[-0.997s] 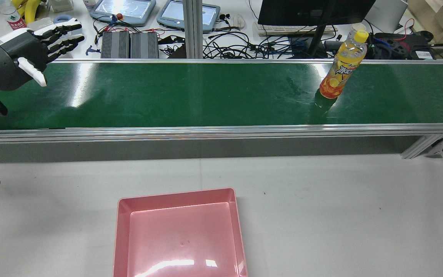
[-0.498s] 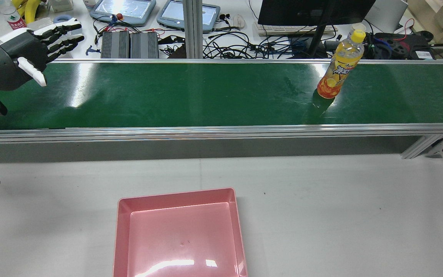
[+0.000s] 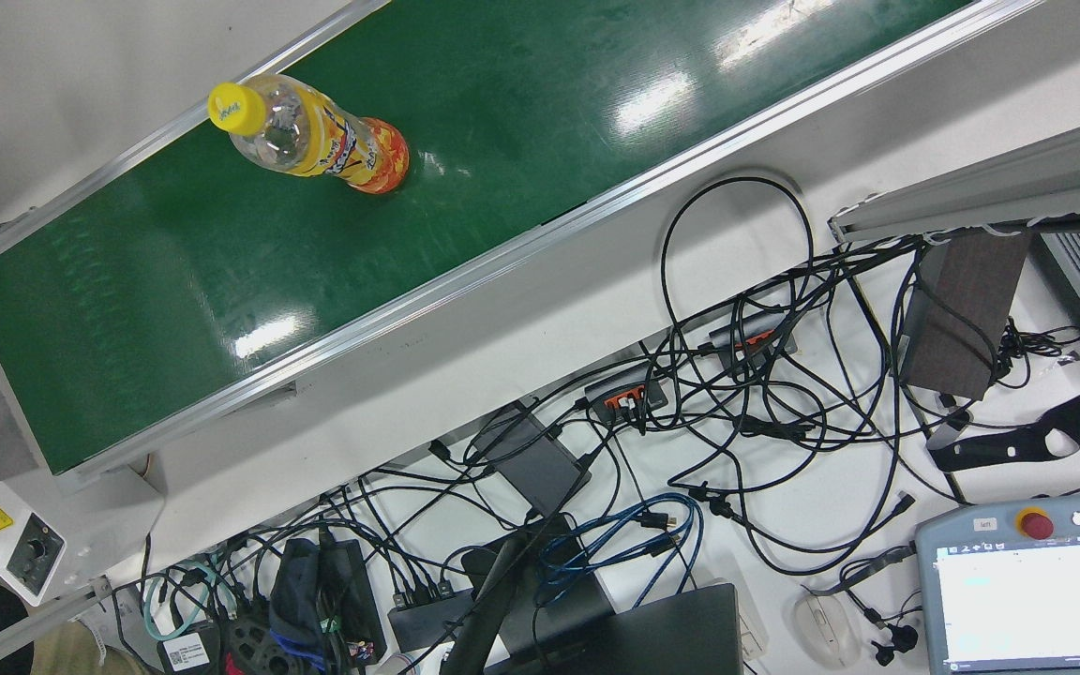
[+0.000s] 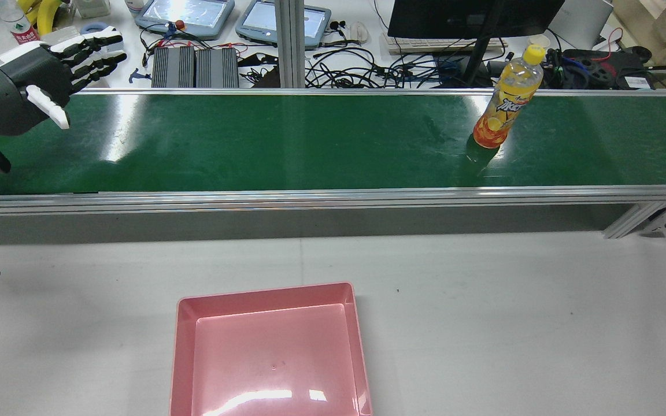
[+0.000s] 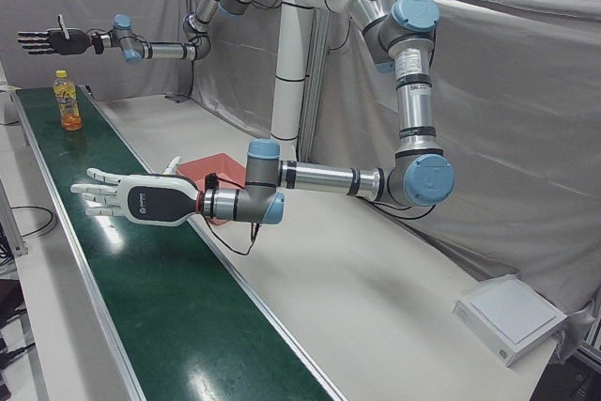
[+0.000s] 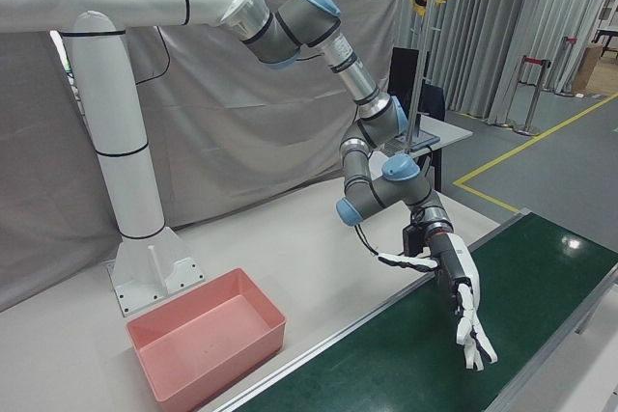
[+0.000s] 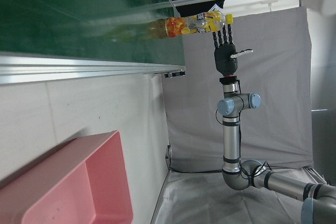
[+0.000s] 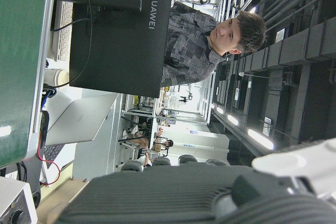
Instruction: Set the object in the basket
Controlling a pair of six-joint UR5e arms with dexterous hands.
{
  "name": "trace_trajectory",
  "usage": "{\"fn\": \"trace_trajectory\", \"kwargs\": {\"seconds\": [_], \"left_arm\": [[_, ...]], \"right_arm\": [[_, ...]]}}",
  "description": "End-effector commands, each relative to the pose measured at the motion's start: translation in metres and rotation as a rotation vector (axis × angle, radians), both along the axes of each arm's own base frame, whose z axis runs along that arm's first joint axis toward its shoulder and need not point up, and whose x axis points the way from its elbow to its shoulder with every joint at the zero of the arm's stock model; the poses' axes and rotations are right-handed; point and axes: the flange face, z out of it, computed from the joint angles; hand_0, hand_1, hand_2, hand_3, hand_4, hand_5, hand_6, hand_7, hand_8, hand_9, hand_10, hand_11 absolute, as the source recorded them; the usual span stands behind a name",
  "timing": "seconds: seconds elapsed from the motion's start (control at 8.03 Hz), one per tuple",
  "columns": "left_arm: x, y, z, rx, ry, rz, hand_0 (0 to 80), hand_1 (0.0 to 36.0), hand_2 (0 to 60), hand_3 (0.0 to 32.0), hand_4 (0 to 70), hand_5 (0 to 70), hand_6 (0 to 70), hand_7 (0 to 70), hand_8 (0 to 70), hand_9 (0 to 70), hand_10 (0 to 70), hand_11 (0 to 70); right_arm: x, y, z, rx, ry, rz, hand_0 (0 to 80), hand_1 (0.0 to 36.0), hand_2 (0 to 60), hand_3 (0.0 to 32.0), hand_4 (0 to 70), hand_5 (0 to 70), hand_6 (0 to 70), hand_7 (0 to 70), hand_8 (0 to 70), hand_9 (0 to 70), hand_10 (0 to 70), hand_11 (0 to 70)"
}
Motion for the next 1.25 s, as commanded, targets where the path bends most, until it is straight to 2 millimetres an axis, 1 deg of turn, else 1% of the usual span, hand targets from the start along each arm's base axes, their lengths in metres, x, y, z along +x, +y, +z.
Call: {"fn": "trace_trajectory", "kwargs": {"seconds": [0.0, 0.25, 1.12], "left_arm": [[0.0005, 0.0005, -0.0004, 0.001, 0.001, 0.001, 59.8, 2.7, 0.0, 2.4, 11.9, 16.2, 0.3, 1.3, 8.9, 12.0, 2.3, 4.7], [0.0007, 0.0000, -0.0031, 0.005, 0.003, 0.001, 60.3, 2.9, 0.0, 2.2, 12.1, 16.1, 0.4, 1.2, 8.7, 11.9, 2.1, 4.5], [0.0004, 0.0006, -0.0027, 0.003, 0.002, 0.001, 60.1, 2.8, 0.0, 2.4, 12.1, 16.4, 0.4, 1.0, 8.7, 12.0, 2.1, 4.4]], "right_arm": [[0.0000, 0.0000, 0.0000, 0.000, 0.000, 0.000, 0.0, 0.0, 0.0, 0.0, 0.0, 0.0, 0.0, 0.0, 0.0, 0.0, 0.0, 0.0], [0.0000, 0.0000, 0.0000, 0.000, 0.000, 0.000, 0.0, 0.0, 0.0, 0.0, 0.0, 0.0, 0.0, 0.0, 0.0, 0.0, 0.0, 0.0], [0.0000, -0.0001, -0.0007, 0.001, 0.000, 0.000, 0.0, 0.0, 0.0, 0.0, 0.0, 0.0, 0.0, 0.0, 0.0, 0.0, 0.0, 0.0]]}}
